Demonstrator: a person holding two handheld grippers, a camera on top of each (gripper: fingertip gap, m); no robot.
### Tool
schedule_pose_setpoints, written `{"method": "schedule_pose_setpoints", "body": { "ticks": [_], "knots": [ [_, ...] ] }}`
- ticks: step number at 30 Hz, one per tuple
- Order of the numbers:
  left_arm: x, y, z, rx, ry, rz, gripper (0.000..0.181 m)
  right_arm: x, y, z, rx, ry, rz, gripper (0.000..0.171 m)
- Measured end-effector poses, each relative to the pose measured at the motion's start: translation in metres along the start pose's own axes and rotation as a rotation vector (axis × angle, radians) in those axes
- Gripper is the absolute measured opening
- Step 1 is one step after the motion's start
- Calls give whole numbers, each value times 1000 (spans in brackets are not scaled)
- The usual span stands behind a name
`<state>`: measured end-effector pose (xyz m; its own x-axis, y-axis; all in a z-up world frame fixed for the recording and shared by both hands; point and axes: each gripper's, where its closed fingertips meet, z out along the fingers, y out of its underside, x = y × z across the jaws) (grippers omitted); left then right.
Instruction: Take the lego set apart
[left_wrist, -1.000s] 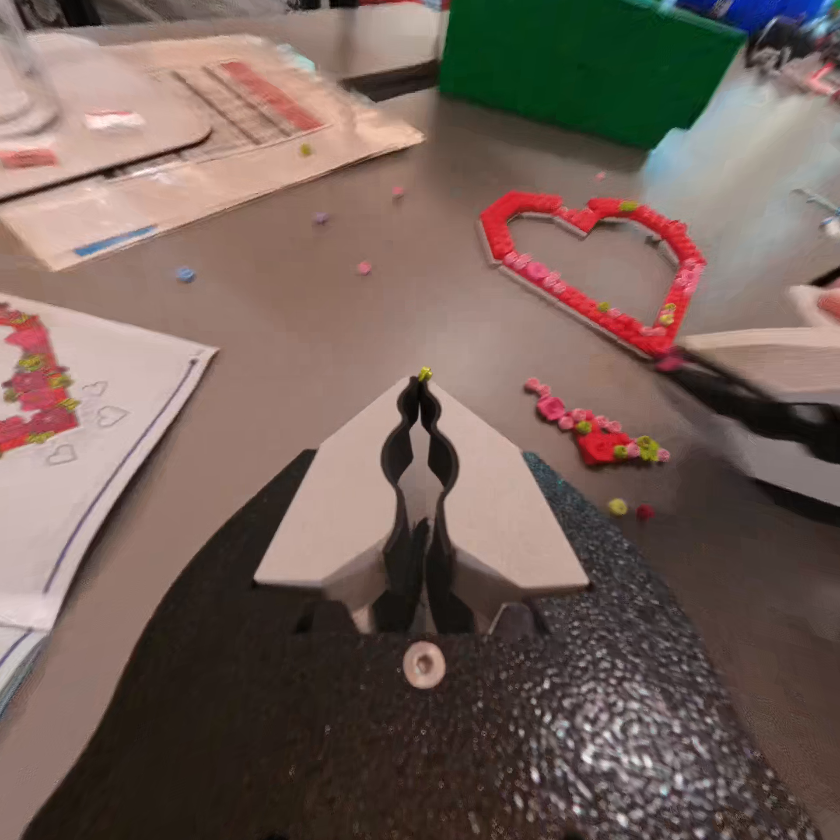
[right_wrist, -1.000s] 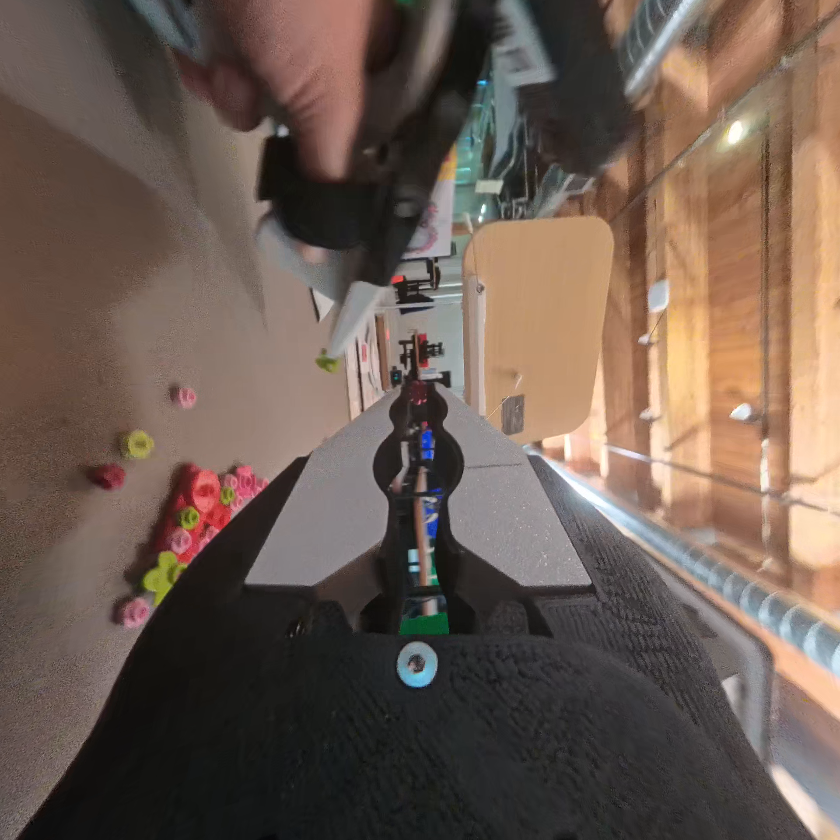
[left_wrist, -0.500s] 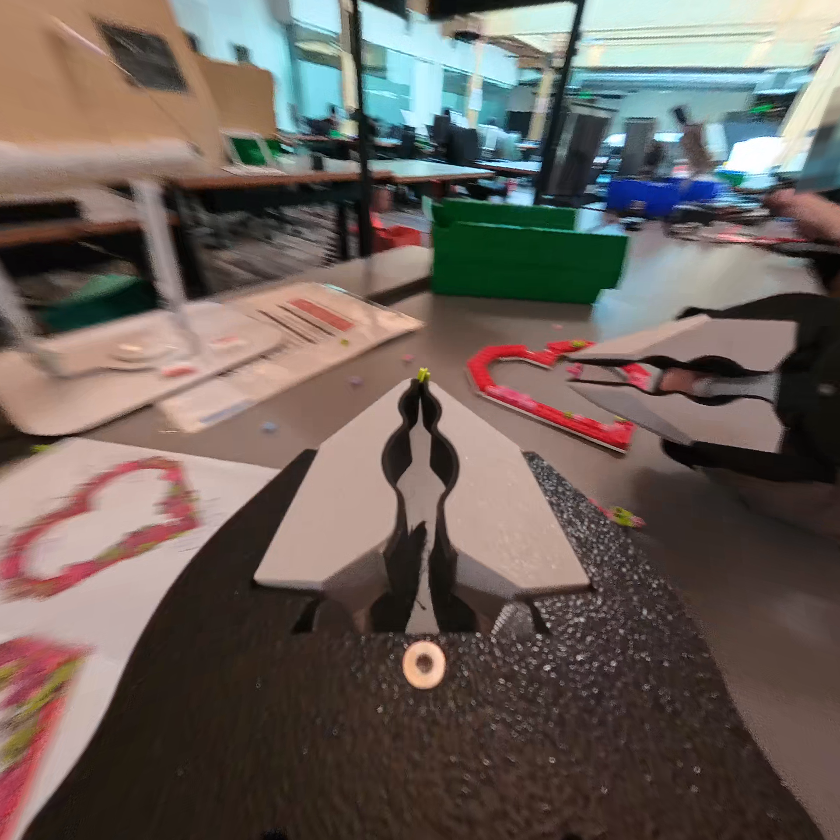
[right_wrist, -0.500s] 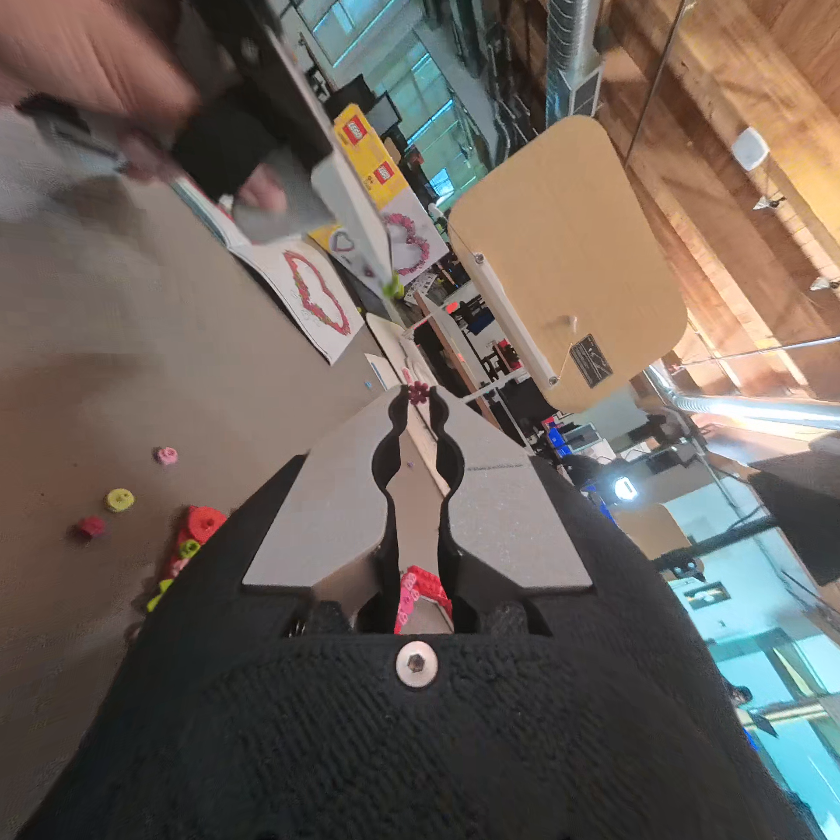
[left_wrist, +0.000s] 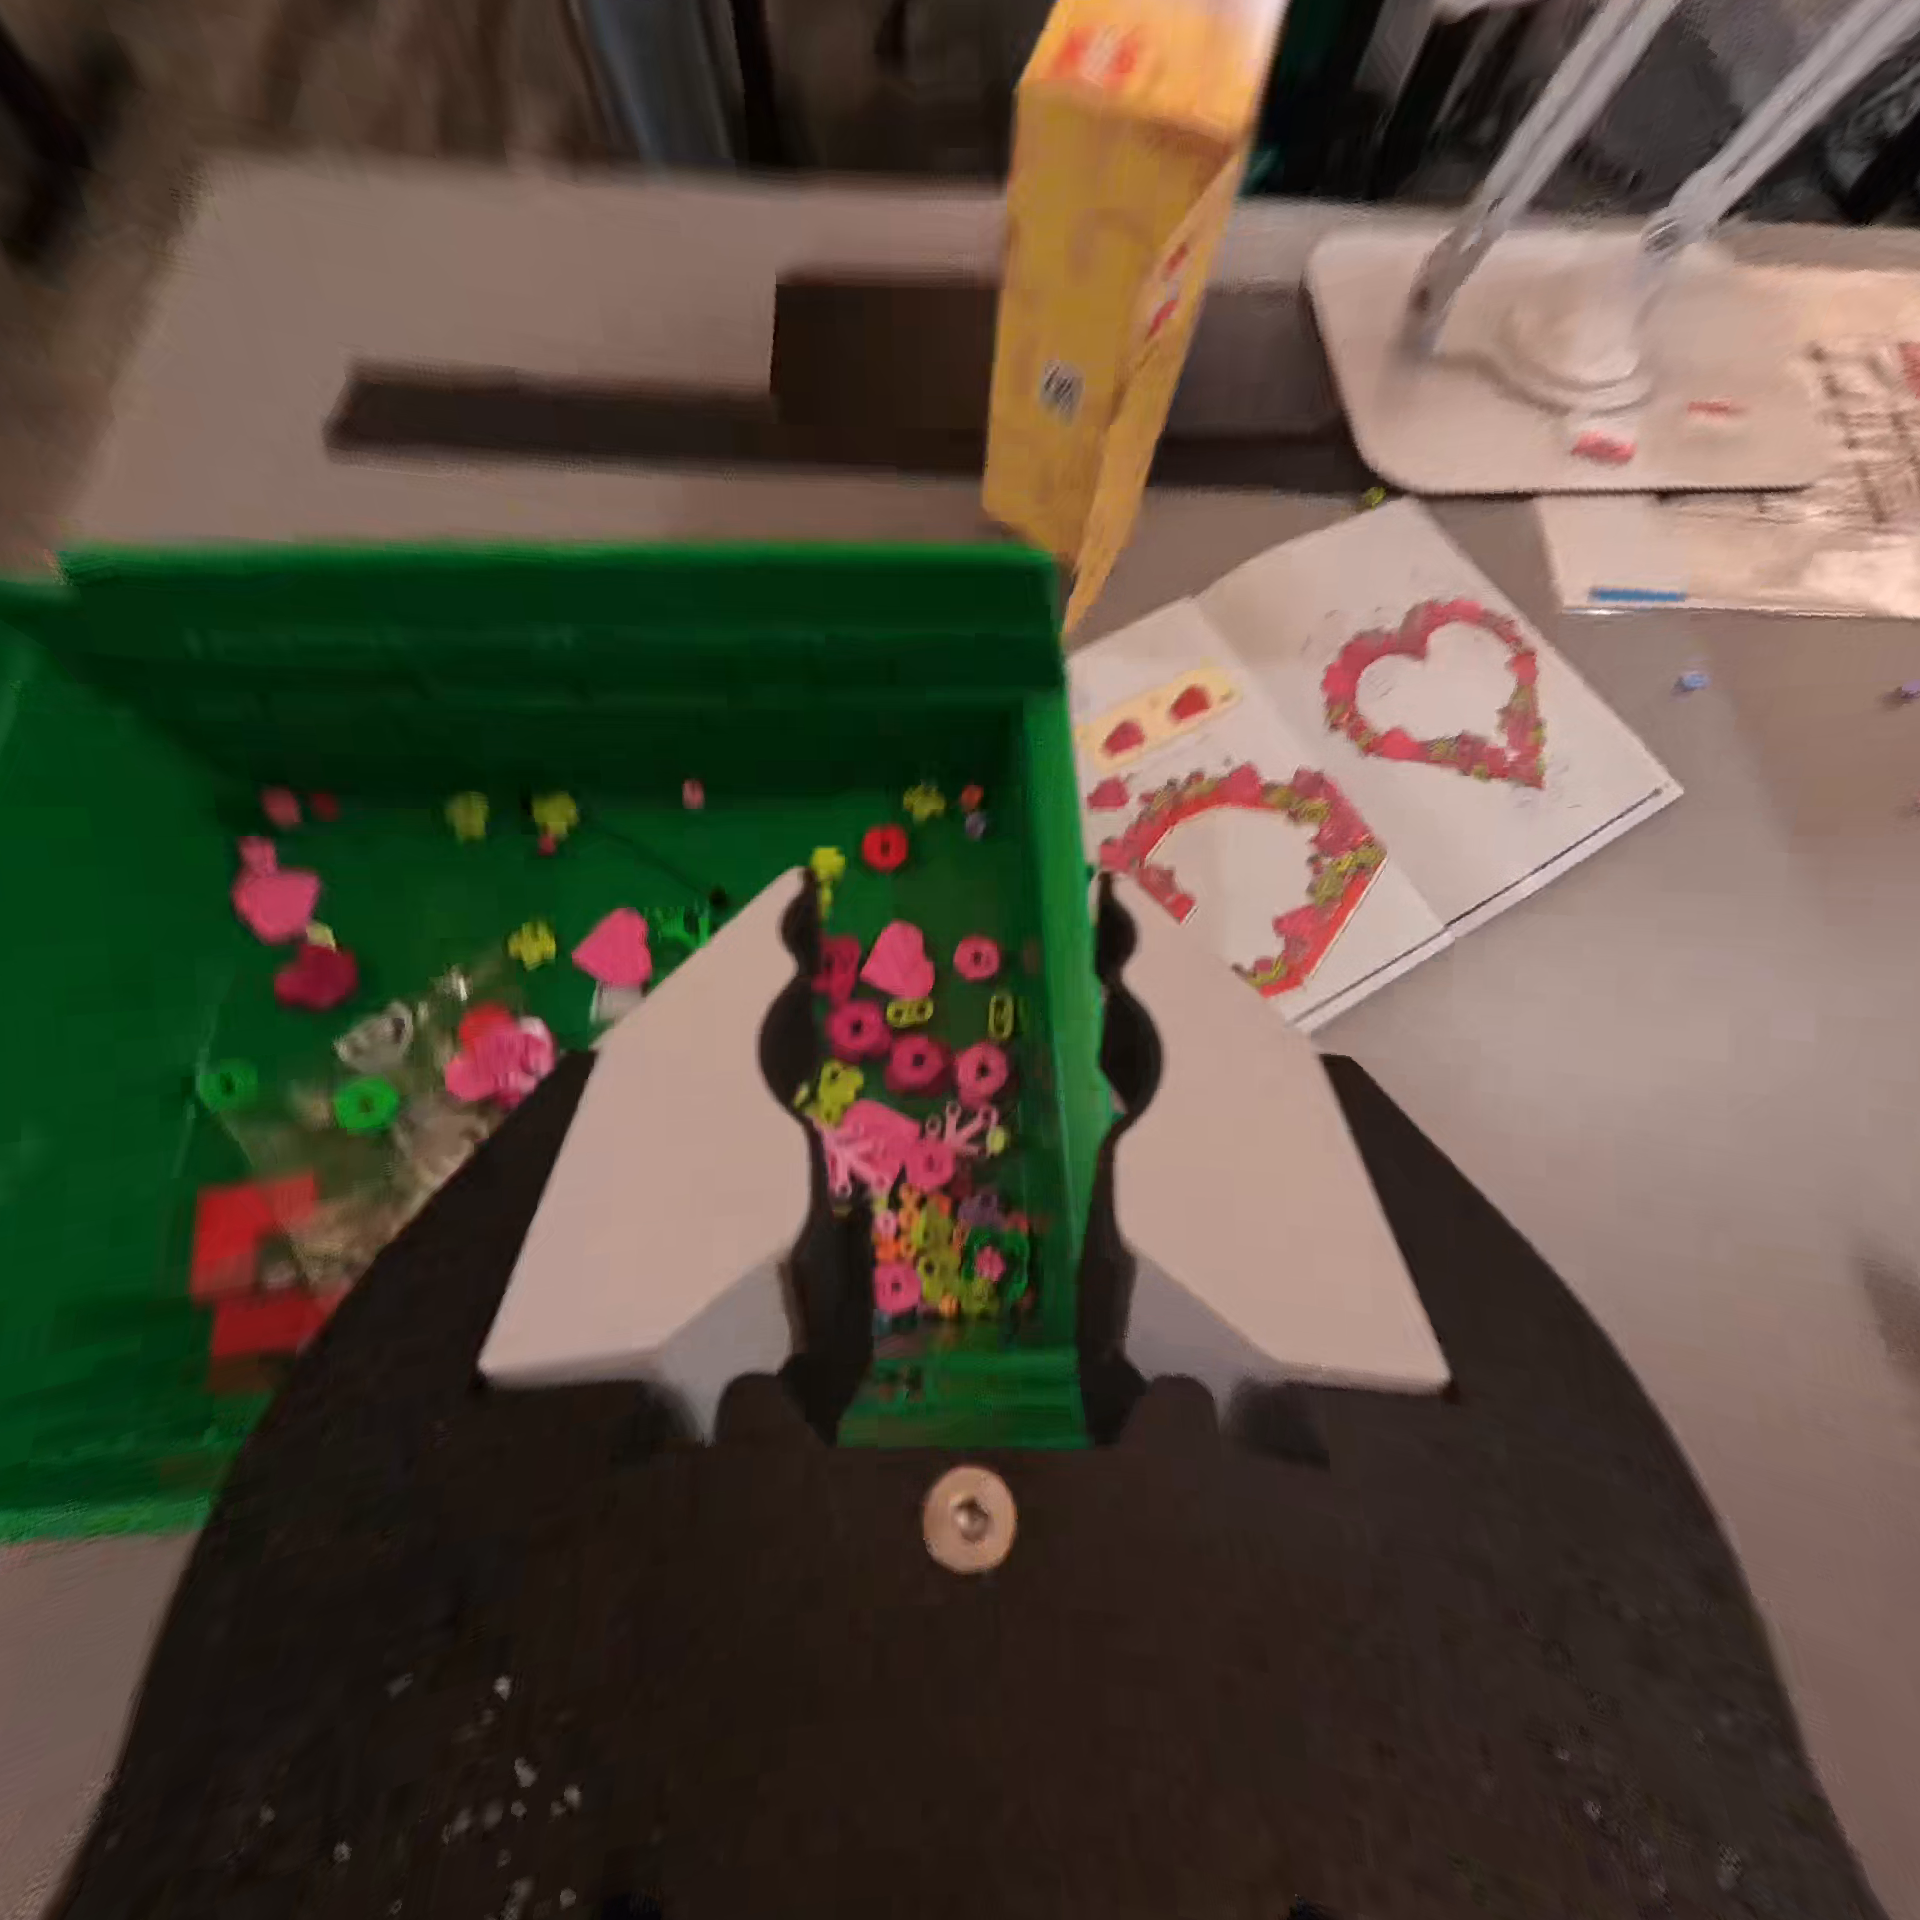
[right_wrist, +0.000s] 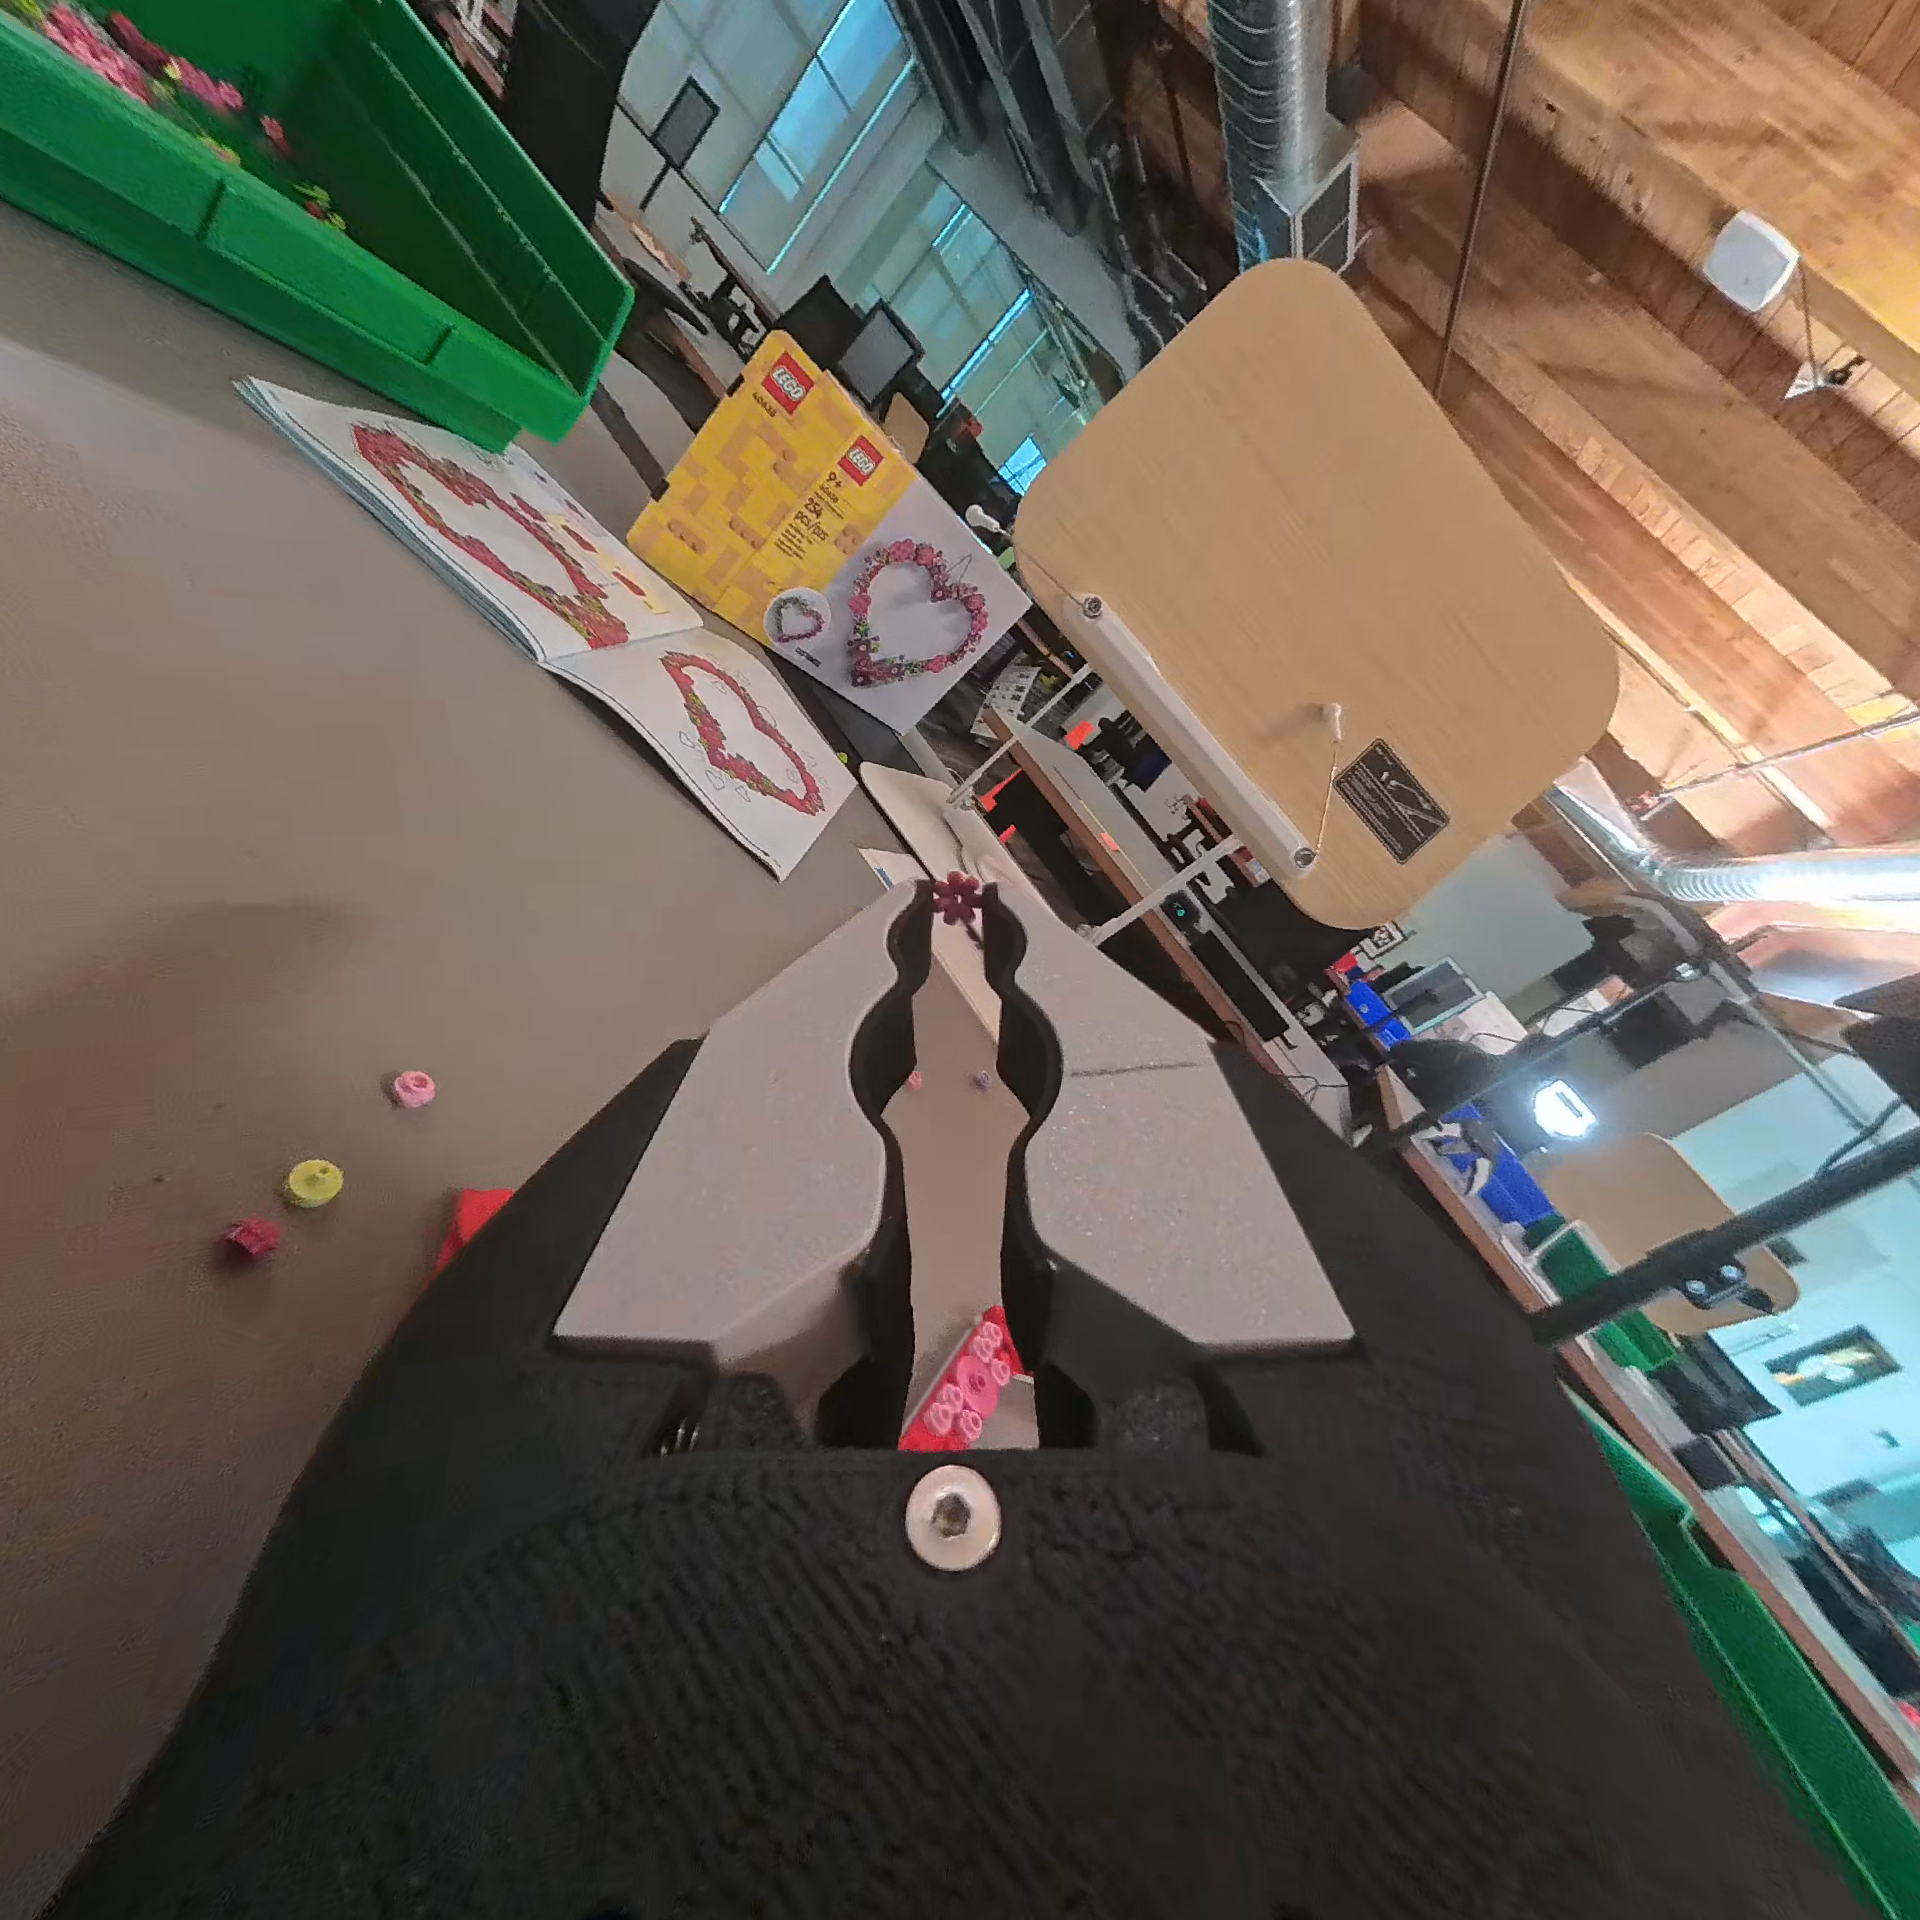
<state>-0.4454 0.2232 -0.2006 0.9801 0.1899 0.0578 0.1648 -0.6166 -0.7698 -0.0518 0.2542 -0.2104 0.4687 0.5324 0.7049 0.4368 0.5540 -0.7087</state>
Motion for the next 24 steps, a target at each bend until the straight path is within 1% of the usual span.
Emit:
{"method": "schedule_pose_setpoints", "body": {
  "ticks": [2, 4, 7, 9, 11, 12, 16, 17, 19, 20, 23, 24],
  "knots": [
    [-14, 10, 5, -91, 30, -132, 73, 1, -1, -1, 8, 0, 14, 8],
    [-22, 18, 6, -154, 55, -221, 87, 3, -2, -2, 12, 5, 26, 8],
    [-30, 22, 4, -201, 51, -287, 106, 7, -1, -4, 19, 7, 64, 8],
    [-23, 25, 3, -260, 122, -374, 117, 9, -1, -4, 24, 6, 90, 8],
    [-14, 18, 2, -264, 210, -454, 117, 10, -1, -4, 28, 4, 111, 8],
    [-14, 16, 1, -267, 223, -478, 118, 9, -1, -4, 29, 0, 119, 8],
    [-16, 19, -1, -331, 209, -513, 123, 8, 1, -4, 29, -9, 137, 8],
    [-6, 18, -3, -347, 277, -542, 124, 8, 1, -4, 29, -13, 143, 8],
    [26, 11, -9, -380, 498, -674, 125, 7, 0, -3, 32, -18, 152, 8],
    [34, 14, -11, -412, 550, -711, 127, 7, 0, -3, 32, -21, 155, 8],
    [42, 32, -11, -507, 566, -721, 127, 7, 0, -3, 33, -25, 157, 8],
    [46, 29, -11, -484, 590, -722, 125, 7, -1, -3, 36, -24, 155, 8]
  ]
}}
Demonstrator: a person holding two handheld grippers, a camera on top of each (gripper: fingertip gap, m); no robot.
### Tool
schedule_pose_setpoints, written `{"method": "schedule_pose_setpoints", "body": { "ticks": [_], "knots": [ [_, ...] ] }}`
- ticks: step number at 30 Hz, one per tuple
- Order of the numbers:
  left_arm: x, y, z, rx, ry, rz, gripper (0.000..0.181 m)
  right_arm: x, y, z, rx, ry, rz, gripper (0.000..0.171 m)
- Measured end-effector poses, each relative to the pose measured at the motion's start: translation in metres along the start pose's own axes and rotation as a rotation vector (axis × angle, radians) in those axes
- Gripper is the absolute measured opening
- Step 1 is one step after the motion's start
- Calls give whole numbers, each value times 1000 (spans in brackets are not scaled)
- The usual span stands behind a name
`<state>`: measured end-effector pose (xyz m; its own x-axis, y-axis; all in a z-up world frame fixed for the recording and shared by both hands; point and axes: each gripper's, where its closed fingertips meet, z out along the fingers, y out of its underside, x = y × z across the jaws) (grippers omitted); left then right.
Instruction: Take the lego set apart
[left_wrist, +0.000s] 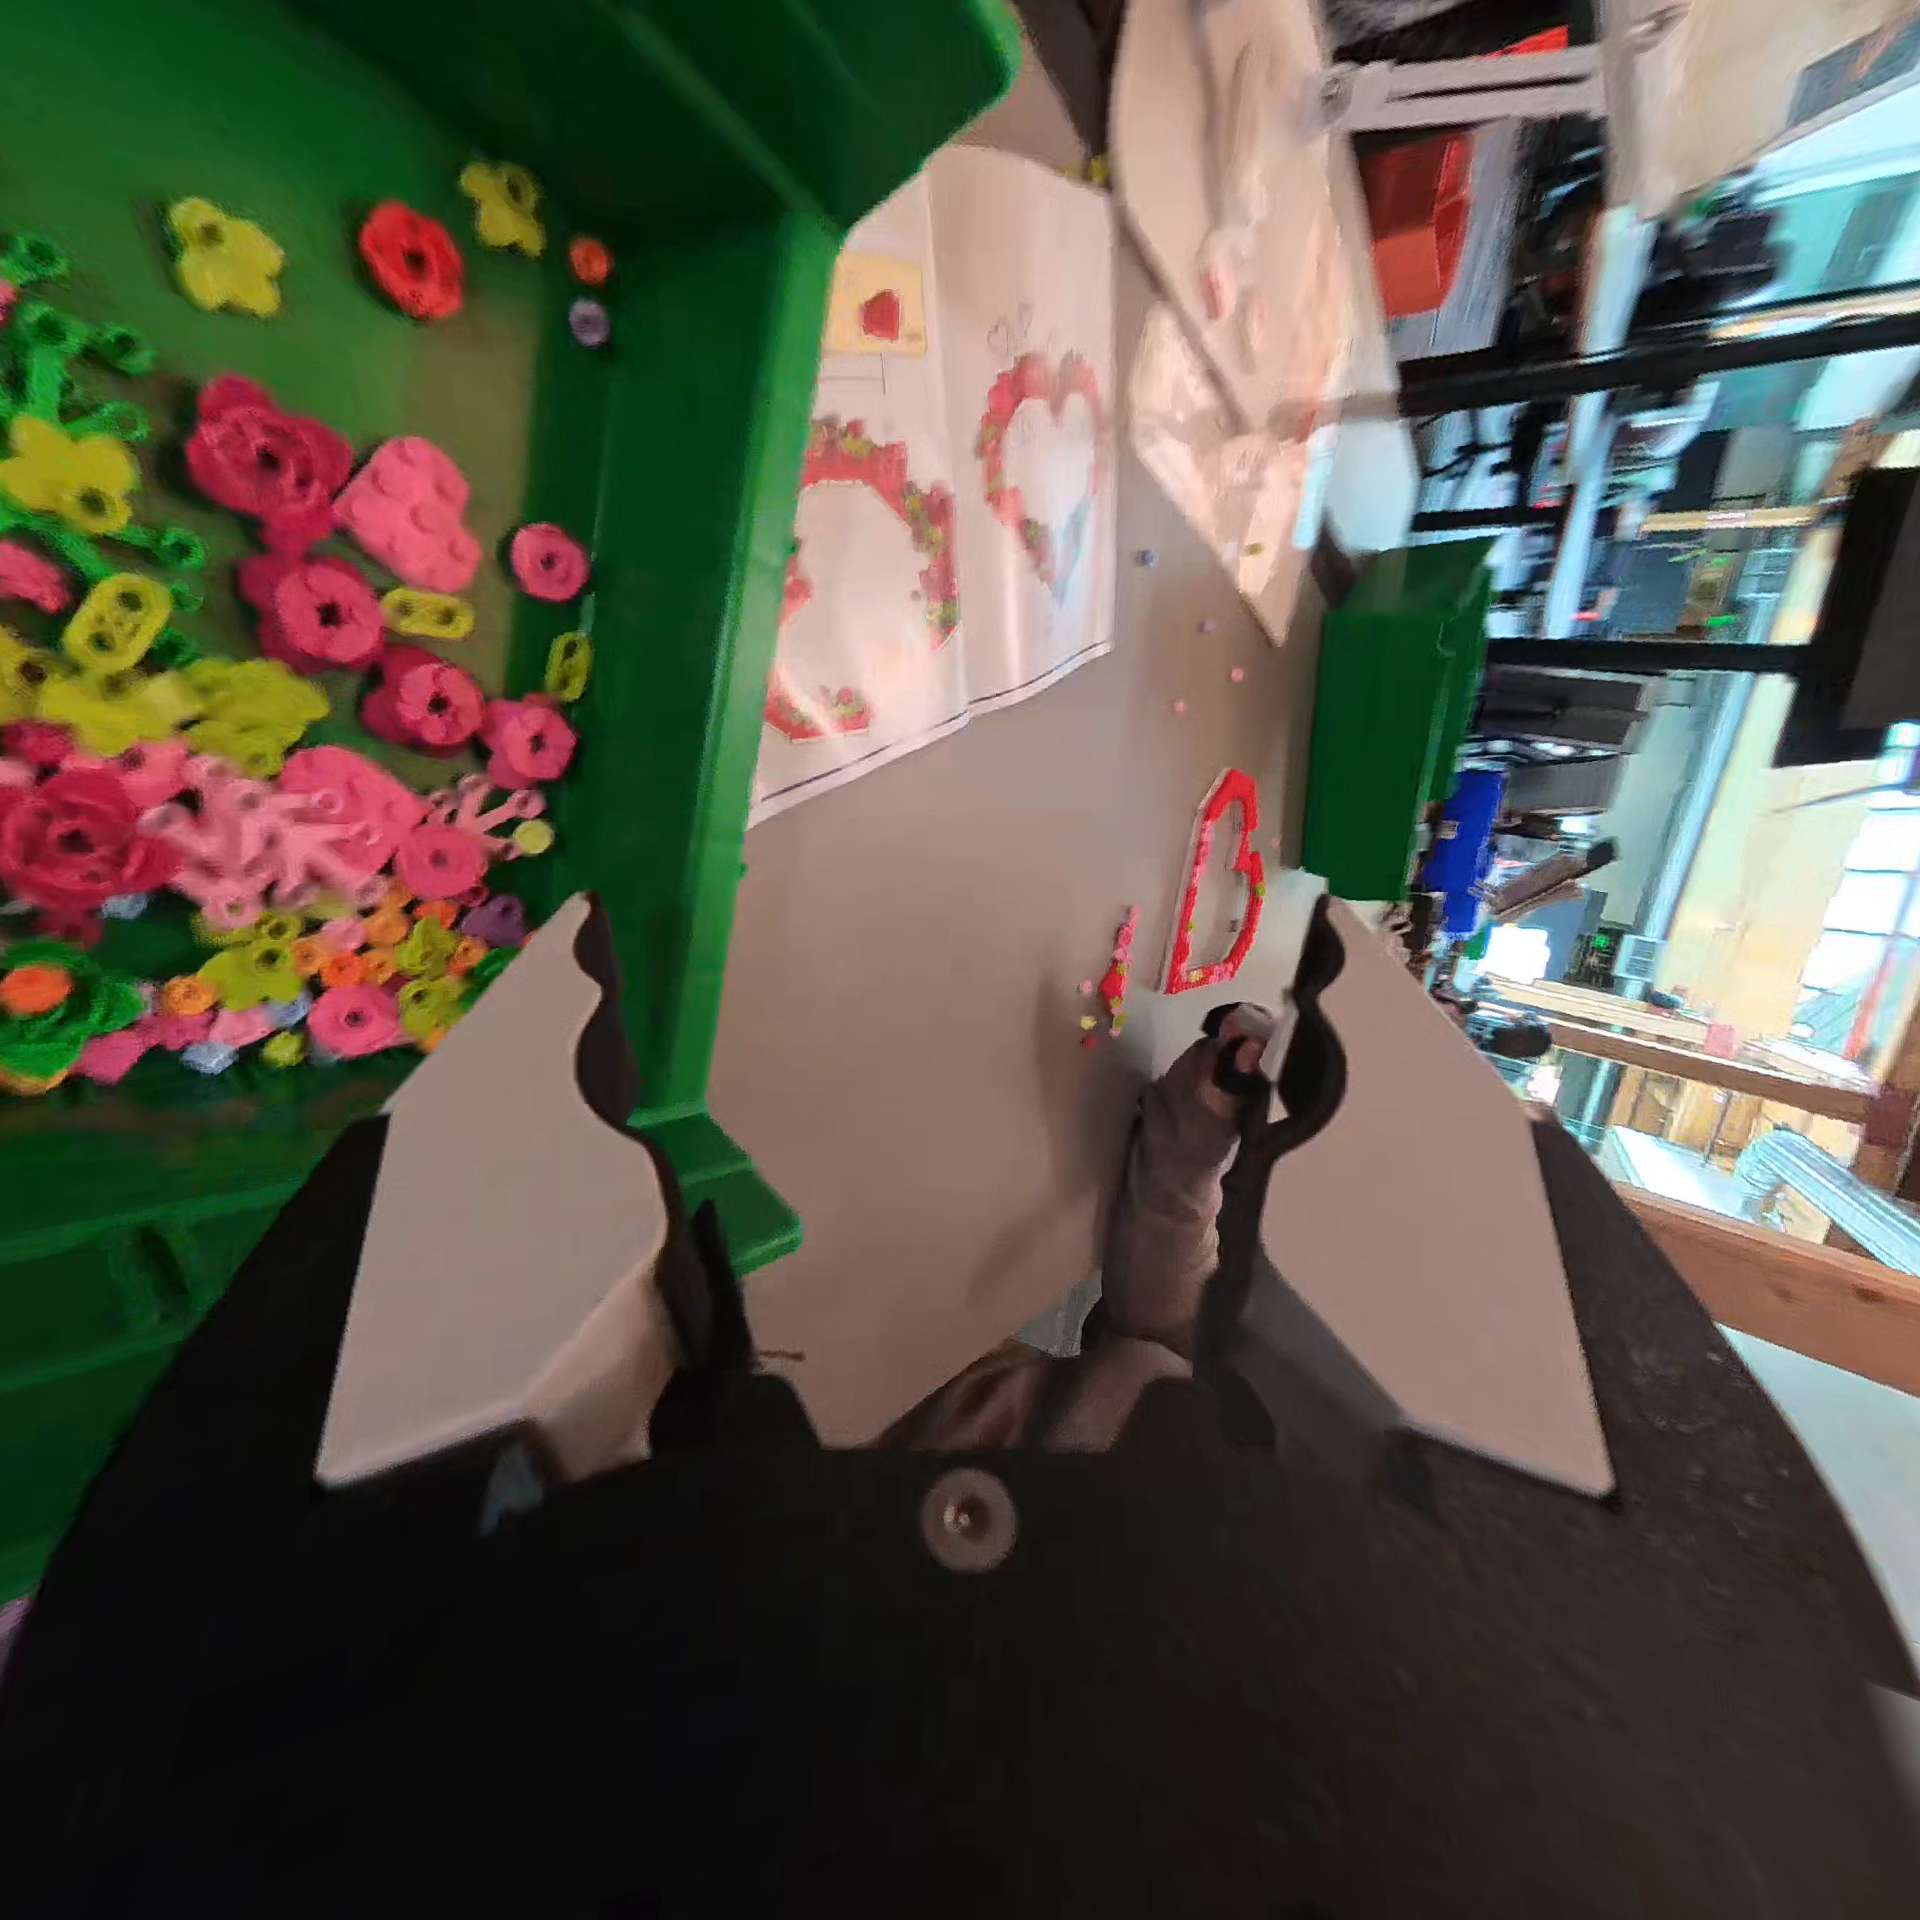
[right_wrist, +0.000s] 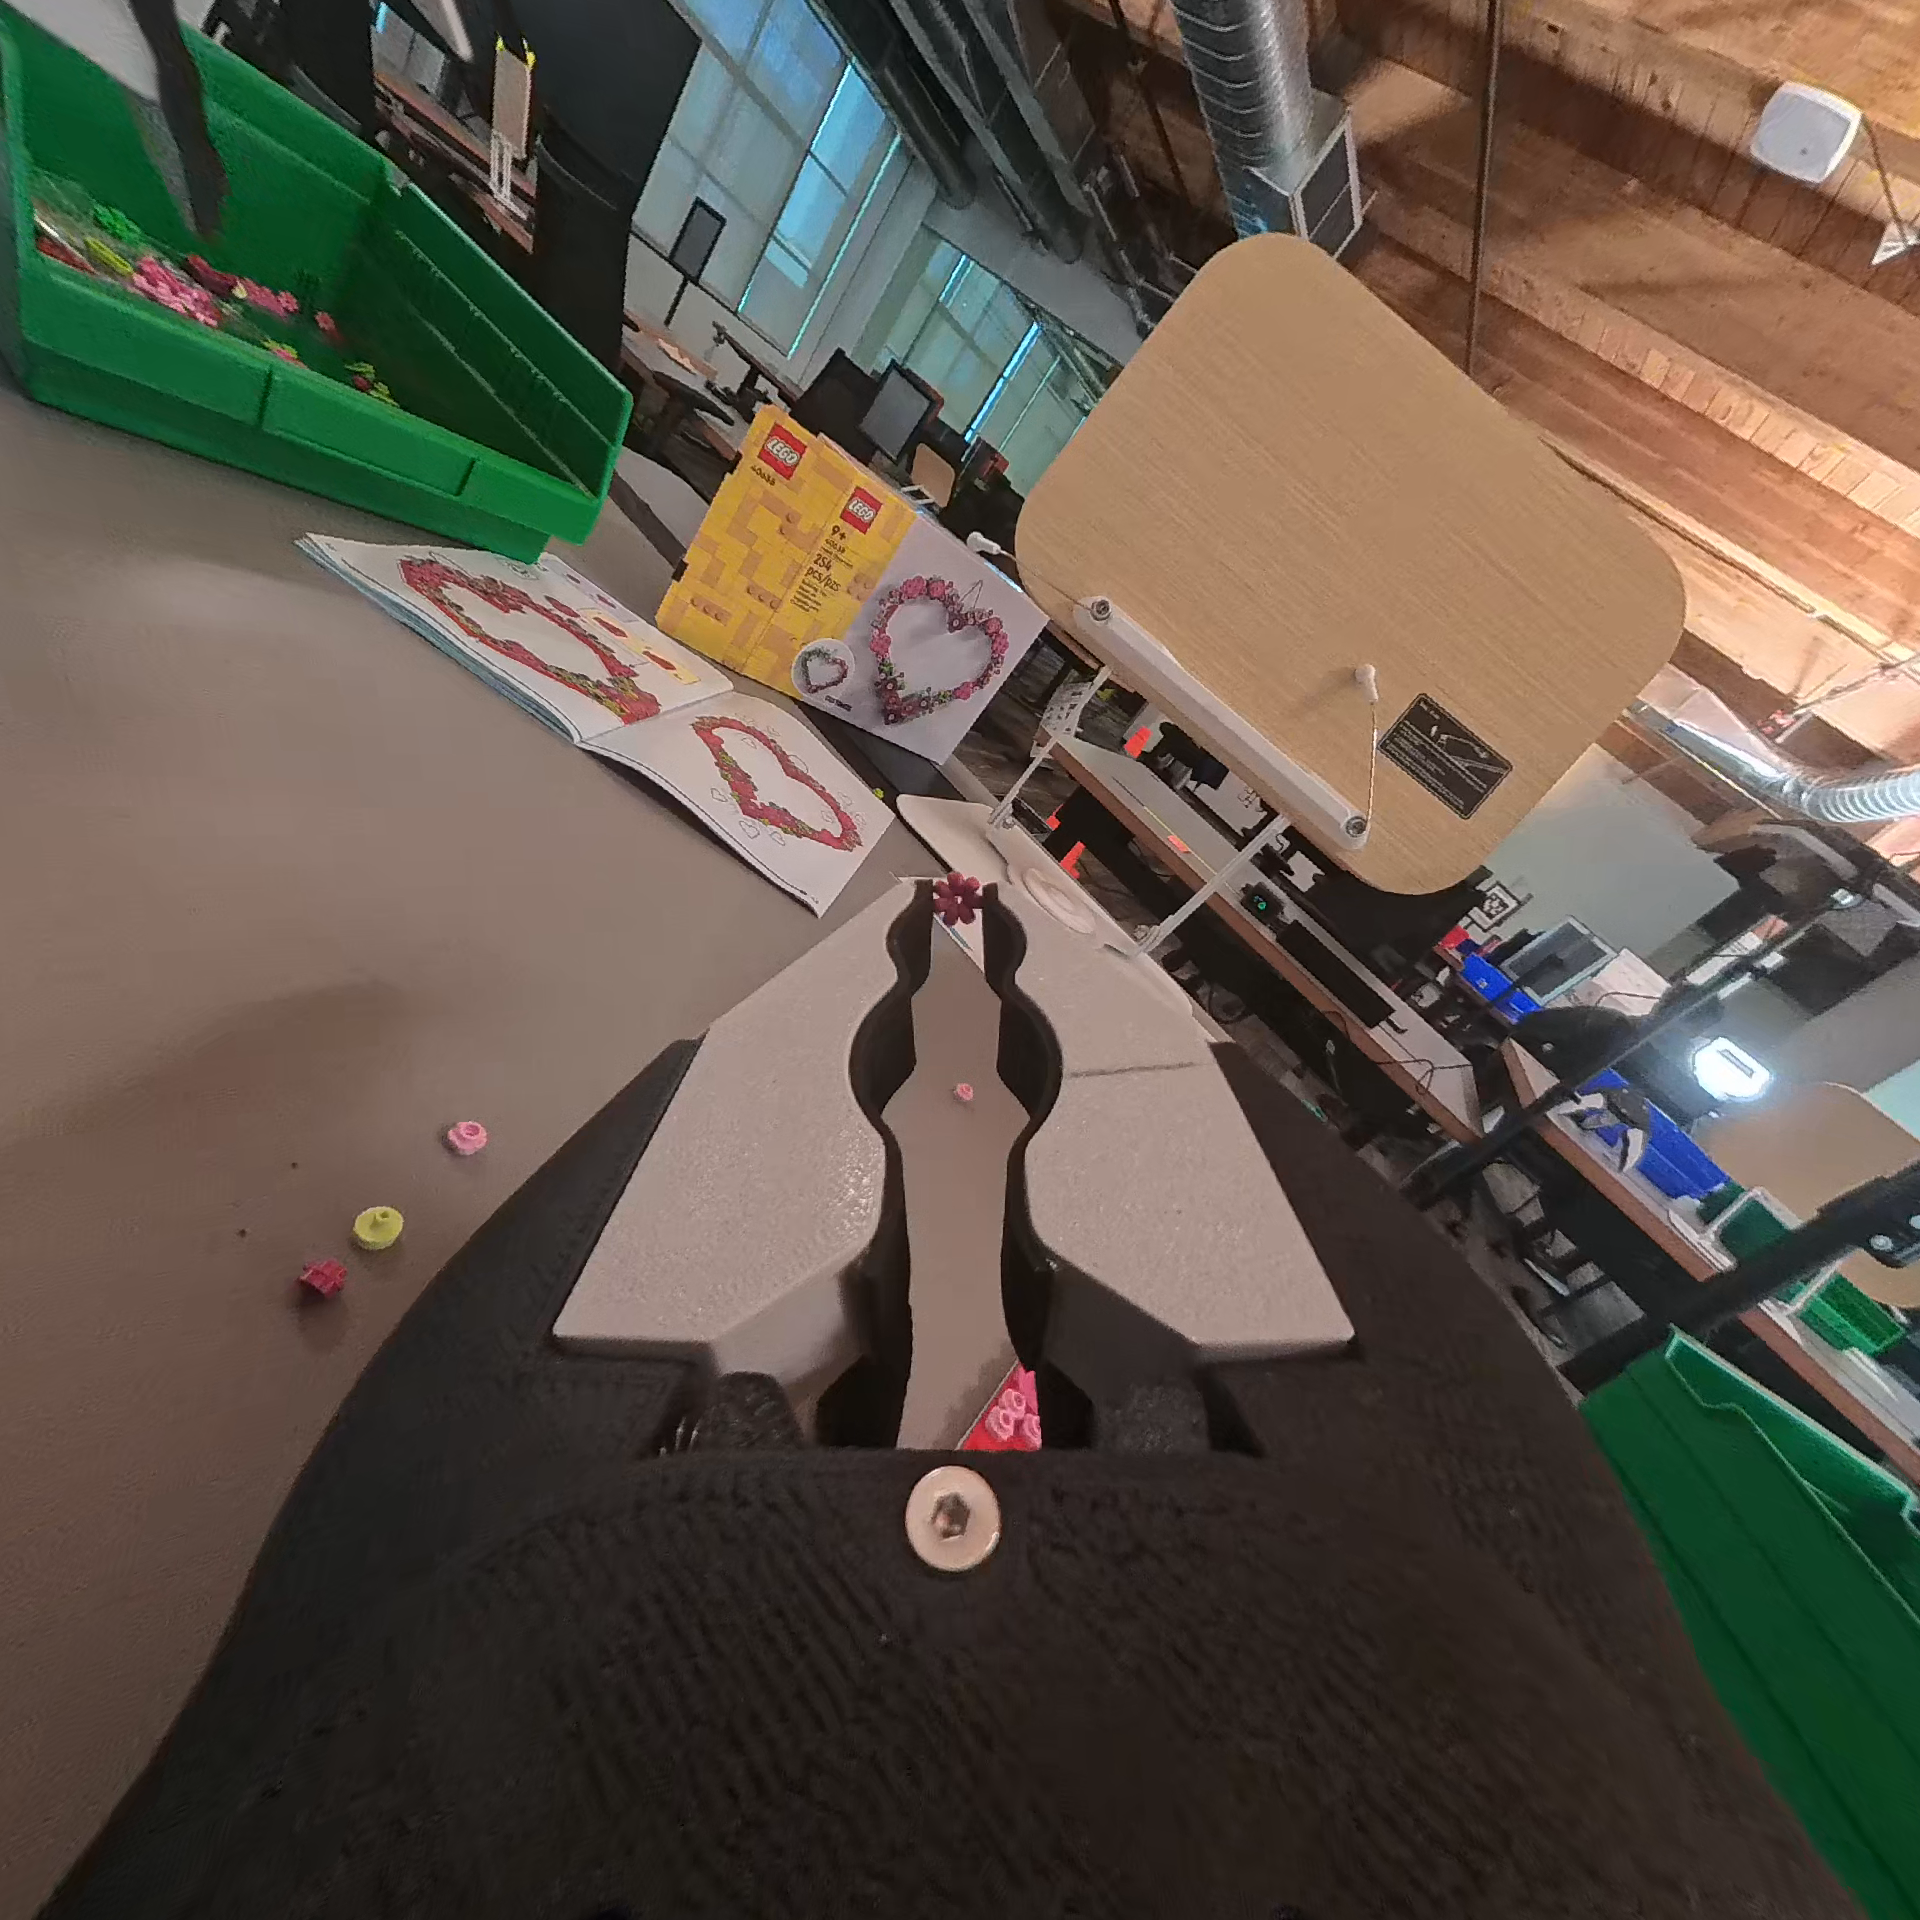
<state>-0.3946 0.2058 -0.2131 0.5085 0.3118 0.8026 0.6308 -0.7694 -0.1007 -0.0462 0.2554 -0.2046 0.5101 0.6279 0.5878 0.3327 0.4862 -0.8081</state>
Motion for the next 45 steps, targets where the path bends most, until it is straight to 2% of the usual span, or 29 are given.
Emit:
{"method": "schedule_pose_setpoints", "body": {
  "ticks": [2, 4, 5, 9, 11, 13, 17, 21, 22, 27, 32, 35, 38, 41, 43, 45],
  "knots": [
    [32, -2, 4, 58, 137, 66, 116, -1, -5, -1, 22, -4, 1, 8],
    [75, 14, 16, 76, 260, 209, 107, -6, -15, -3, 79, -38, 17, 8],
    [98, 30, 26, 71, 306, 316, 101, -10, -22, -5, 116, -71, 37, 8],
    [175, 124, 76, 95, 470, 828, 54, -30, -50, -16, 274, -314, 290, 8],
    [188, 174, 106, 18, 508, 919, 54, -27, -55, -19, 310, -338, 341, 8],
    [195, 202, 130, 9, 531, 980, 54, -27, -50, -19, 285, -303, 263, 7],
    [192, 217, 166, 87, 413, 1160, 32, -33, -49, -16, 243, -223, 67, 8],
    [182, 214, 177, 99, 296, 1238, 3, -41, -51, -15, 235, -194, -61, 8],
    [182, 216, 177, 83, 309, 1237, 0, -42, -51, -15, 232, -192, -74, 8],
    [178, 217, 176, 32, 350, 1166, 0, -46, -51, -14, 221, -192, -126, 8],
    [174, 214, 175, 66, 317, 1205, 0, -48, -51, -13, 220, -199, -96, 8],
    [171, 198, 169, 139, 246, 1228, 0, -38, -54, -14, 242, -168, -39, 23],
    [157, 143, 134, 303, 72, 1191, 0, -9, -44, -14, 215, -72, 32, 29],
    [104, 53, 71, 454, -344, 1084, 0, 28, -32, -18, 185, 33, 148, 27],
    [60, 2, 27, 479, -598, 988, 11, 49, -26, -23, 194, 55, 266, 25],
    [24, -33, -6, 462, -749, 898, 25, 69, -19, -30, 197, 96, 358, 26]
  ]
}}
